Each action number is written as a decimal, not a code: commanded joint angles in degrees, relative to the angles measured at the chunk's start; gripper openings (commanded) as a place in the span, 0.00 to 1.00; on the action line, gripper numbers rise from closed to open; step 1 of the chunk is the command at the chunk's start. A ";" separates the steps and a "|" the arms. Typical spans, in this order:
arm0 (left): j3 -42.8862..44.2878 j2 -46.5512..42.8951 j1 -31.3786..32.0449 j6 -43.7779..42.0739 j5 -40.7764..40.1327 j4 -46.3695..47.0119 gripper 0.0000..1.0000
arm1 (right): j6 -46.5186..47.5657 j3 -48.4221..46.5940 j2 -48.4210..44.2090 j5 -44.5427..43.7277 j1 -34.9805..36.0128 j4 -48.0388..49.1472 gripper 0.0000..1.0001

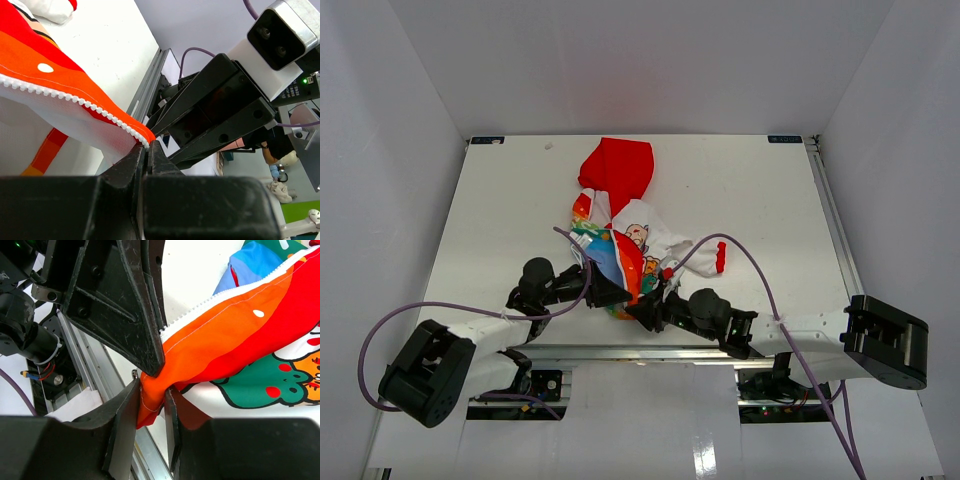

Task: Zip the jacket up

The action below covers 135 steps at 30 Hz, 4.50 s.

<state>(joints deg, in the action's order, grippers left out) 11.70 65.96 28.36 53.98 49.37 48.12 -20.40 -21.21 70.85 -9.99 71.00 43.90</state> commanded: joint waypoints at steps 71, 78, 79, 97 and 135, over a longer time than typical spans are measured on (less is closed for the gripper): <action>-1.59 1.78 0.29 9.28 4.58 14.46 0.00 | 2.73 -2.36 -5.29 -8.33 5.02 -4.50 0.44; -2.19 4.90 0.29 12.71 5.79 21.35 0.00 | 4.43 -0.09 -5.51 -5.04 4.64 0.32 0.43; -2.36 5.72 0.29 13.57 6.05 23.07 0.00 | 4.94 0.17 -5.47 -4.43 4.52 1.23 0.43; -3.23 10.24 0.29 16.69 6.96 30.98 0.00 | 7.48 2.05 -4.86 -0.56 3.53 6.99 0.15; -1.46 7.00 0.29 9.93 6.97 23.60 0.56 | 7.50 6.16 -11.26 0.92 2.99 8.75 0.08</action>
<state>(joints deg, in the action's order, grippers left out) 8.93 75.77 28.36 68.99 56.22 74.56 -13.08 -16.72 62.83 -7.61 73.97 48.37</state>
